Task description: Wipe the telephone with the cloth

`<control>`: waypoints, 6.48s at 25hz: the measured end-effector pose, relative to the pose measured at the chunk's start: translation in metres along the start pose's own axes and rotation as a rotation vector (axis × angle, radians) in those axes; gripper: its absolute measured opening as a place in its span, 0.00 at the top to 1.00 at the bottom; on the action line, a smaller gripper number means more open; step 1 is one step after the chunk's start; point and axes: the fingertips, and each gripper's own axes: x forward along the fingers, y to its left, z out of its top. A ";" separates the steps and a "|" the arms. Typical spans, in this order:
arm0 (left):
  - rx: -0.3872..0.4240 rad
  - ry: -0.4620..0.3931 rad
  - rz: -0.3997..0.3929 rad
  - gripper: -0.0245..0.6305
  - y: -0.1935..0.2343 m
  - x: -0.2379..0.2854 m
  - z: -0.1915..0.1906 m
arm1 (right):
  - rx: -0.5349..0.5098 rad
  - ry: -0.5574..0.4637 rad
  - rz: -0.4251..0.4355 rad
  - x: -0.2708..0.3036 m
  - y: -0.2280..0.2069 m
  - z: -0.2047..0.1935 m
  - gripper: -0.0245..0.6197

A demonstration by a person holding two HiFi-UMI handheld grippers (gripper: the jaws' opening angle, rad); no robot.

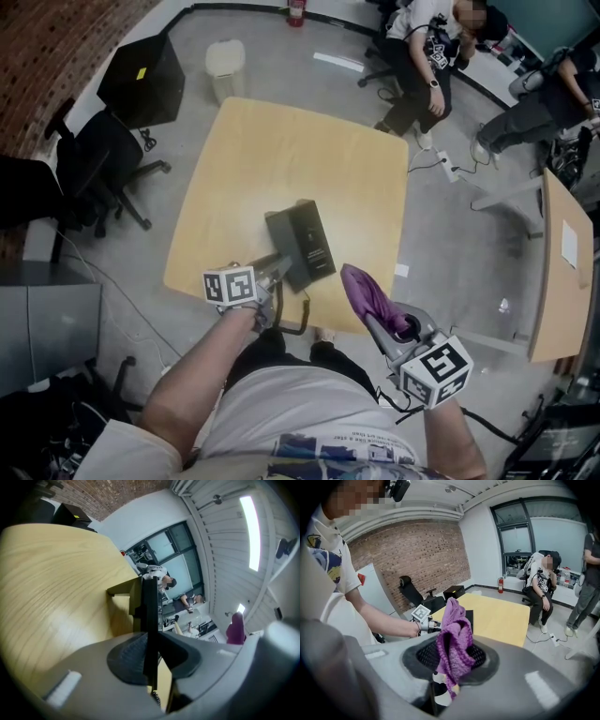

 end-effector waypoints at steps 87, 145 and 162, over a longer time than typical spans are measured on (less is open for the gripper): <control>0.254 -0.298 -0.215 0.84 -0.223 -0.082 0.024 | -0.092 -0.172 0.464 -0.007 0.051 0.094 0.83; 0.257 -0.325 -0.277 0.84 -0.216 -0.116 0.081 | -0.023 -0.093 0.368 -0.017 0.041 0.057 0.83; 0.283 -0.177 -0.390 0.84 -0.234 -0.104 0.024 | -0.047 -0.280 0.381 -0.007 0.039 0.154 0.83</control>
